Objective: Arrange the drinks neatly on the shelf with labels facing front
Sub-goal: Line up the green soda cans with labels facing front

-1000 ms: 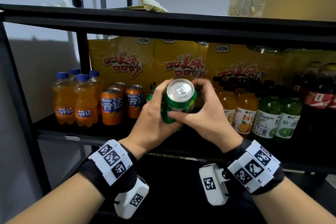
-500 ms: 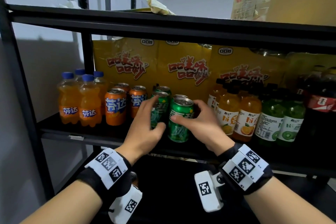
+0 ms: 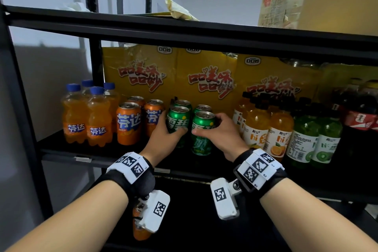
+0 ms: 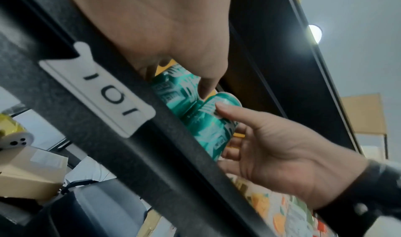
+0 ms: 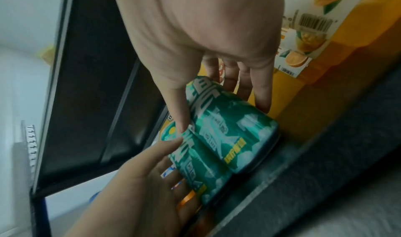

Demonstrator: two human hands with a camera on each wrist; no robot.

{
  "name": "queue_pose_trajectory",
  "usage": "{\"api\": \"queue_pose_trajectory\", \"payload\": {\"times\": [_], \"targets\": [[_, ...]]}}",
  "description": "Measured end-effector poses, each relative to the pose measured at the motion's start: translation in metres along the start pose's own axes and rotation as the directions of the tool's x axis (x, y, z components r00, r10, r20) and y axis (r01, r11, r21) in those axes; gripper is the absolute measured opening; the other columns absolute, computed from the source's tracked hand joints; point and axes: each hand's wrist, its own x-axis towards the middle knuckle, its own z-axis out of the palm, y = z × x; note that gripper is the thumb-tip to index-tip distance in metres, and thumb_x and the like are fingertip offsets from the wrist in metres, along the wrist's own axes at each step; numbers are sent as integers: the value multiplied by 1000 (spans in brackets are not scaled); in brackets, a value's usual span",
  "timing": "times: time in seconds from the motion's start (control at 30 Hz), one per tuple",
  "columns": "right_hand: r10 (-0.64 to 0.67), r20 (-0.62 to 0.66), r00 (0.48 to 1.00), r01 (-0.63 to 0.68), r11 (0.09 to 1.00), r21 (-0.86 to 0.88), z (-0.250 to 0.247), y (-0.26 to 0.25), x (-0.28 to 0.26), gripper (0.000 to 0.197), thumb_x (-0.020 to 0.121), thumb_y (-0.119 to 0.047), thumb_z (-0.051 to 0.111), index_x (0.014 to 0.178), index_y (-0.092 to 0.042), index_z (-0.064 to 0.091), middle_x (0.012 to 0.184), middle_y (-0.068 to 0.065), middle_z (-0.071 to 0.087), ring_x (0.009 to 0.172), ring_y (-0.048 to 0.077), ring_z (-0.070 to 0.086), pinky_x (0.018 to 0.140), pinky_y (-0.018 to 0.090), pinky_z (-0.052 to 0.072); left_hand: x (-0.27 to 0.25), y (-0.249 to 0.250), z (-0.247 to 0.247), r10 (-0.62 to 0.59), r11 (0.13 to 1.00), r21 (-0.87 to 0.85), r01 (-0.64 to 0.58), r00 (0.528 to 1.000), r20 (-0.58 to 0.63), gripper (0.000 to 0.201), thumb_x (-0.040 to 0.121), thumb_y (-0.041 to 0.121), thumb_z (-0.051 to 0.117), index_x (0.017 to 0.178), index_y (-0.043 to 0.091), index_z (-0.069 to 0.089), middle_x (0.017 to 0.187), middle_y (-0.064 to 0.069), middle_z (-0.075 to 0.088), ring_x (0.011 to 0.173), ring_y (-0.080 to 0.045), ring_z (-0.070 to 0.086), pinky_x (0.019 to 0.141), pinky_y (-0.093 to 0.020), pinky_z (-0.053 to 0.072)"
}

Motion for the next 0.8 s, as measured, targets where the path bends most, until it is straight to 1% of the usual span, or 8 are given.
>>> {"api": "queue_pose_trajectory", "payload": {"times": [0.1,0.27,0.4,0.47,0.57,0.63,0.7,0.8], "targets": [[13,-8,1000,-13,1000,-17,4,-1,8,88,65,-29,99,138,-18,51,129,0,62,110,16,62,87,32,53,5,3,0,-46,993,-107,47,999,18,68,93,22,74,149,33,36,120,21,61,97,14,65,69,-7,52],[9,-31,999,-10,1000,-24,11,5,10,95,65,-36,98,142,-21,45,141,4,53,123,19,57,103,39,52,10,7,0,-78,981,-172,85,996,50,55,93,23,73,137,40,44,118,16,67,91,7,68,68,-13,52],[91,1,996,-90,988,123,13,-1,9,143,43,-77,85,160,-32,17,165,0,28,148,26,37,118,49,39,10,7,1,-77,982,-166,91,993,91,42,95,26,71,128,43,52,119,15,69,96,5,68,73,-15,51],[188,40,981,-193,962,194,16,-7,13,148,40,-94,67,164,-34,12,169,0,24,152,29,32,120,54,35,12,7,3,-65,982,-172,78,994,83,38,94,25,72,123,43,54,118,13,69,91,7,69,68,-11,53],[260,100,960,-278,917,287,24,-9,23,131,48,-101,52,158,-32,36,157,4,47,139,30,50,116,55,39,15,6,5,-22,990,-137,29,998,57,56,93,26,74,140,32,45,123,11,66,95,11,67,71,-7,52],[277,108,955,-297,894,336,29,-8,29,104,69,-96,49,149,-30,51,142,7,61,127,31,61,111,54,45,17,6,5,-32,988,-146,39,998,54,69,92,27,76,150,27,38,128,8,65,104,5,66,76,-12,54],[287,100,953,-303,880,366,32,-3,34,85,83,-87,49,144,-27,55,133,9,67,119,32,65,107,54,49,19,4,4,-49,984,-168,57,998,49,67,91,25,77,149,26,43,125,8,68,103,1,68,76,-14,54],[264,74,962,-272,889,368,35,1,38,78,89,-80,48,148,-29,50,139,10,62,123,34,63,108,54,48,20,0,3,-52,980,-190,59,998,38,55,90,22,78,138,30,52,119,8,71,96,2,71,71,-12,54]]}}
